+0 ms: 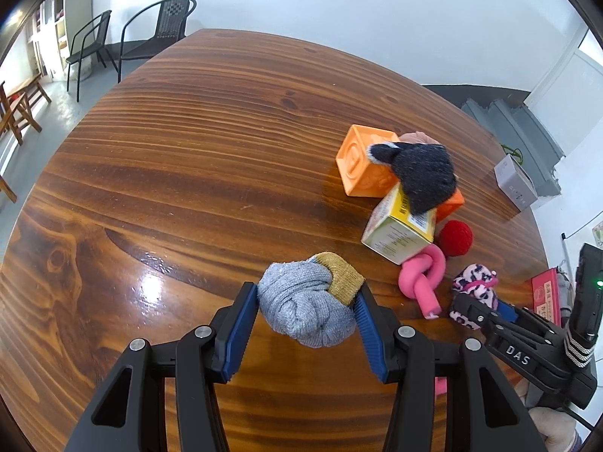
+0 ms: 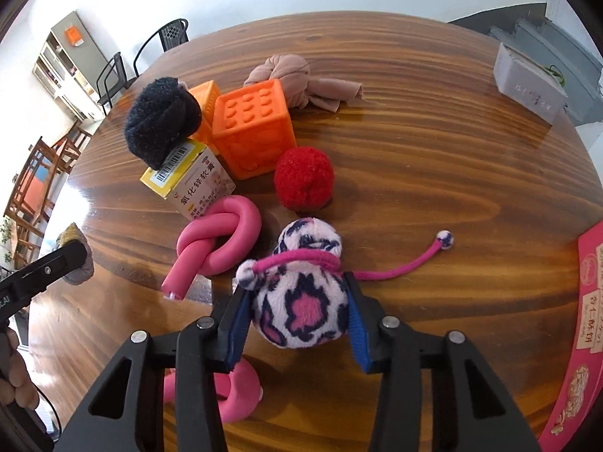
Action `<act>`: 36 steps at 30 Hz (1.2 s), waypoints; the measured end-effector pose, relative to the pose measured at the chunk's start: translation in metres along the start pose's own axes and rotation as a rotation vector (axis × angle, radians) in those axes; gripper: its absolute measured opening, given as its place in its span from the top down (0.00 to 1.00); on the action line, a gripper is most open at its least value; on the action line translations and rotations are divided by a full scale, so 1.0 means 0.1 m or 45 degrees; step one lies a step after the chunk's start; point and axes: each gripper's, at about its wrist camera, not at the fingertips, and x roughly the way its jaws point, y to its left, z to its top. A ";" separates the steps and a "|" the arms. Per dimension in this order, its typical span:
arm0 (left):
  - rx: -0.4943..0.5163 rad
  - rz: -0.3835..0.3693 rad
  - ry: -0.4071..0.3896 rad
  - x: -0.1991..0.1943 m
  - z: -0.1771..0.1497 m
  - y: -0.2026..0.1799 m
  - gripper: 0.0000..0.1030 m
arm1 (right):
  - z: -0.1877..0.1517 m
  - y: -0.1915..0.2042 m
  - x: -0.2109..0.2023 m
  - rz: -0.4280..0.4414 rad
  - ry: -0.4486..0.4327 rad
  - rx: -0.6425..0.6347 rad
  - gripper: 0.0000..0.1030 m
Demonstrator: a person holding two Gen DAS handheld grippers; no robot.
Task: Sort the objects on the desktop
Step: 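Grasp the pink-leopard plush with the right tool while the left tool holds the grey ball, then carry the grey ball and leopard plush into the box and release both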
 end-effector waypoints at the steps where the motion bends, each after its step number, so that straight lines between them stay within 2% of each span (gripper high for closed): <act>1: 0.004 -0.001 -0.003 -0.02 -0.01 -0.03 0.48 | -0.02 -0.03 -0.06 0.004 -0.015 0.011 0.53; 11: 0.081 -0.054 -0.025 -0.26 -0.20 -0.60 0.48 | -0.30 -0.55 -0.85 -0.011 -0.174 0.137 0.53; 28: 0.255 -0.187 -0.063 -0.59 -0.66 -1.93 0.48 | -1.11 -2.44 -2.01 -0.335 -0.348 0.496 0.52; 34: 0.295 -0.212 -0.080 -0.69 -0.82 -2.29 0.48 | -1.13 -2.75 -2.02 -0.349 -0.338 0.479 0.51; 36: 0.306 -0.215 -0.082 -0.70 -0.86 -2.37 0.48 | -1.10 -2.81 -1.97 -0.337 -0.324 0.467 0.46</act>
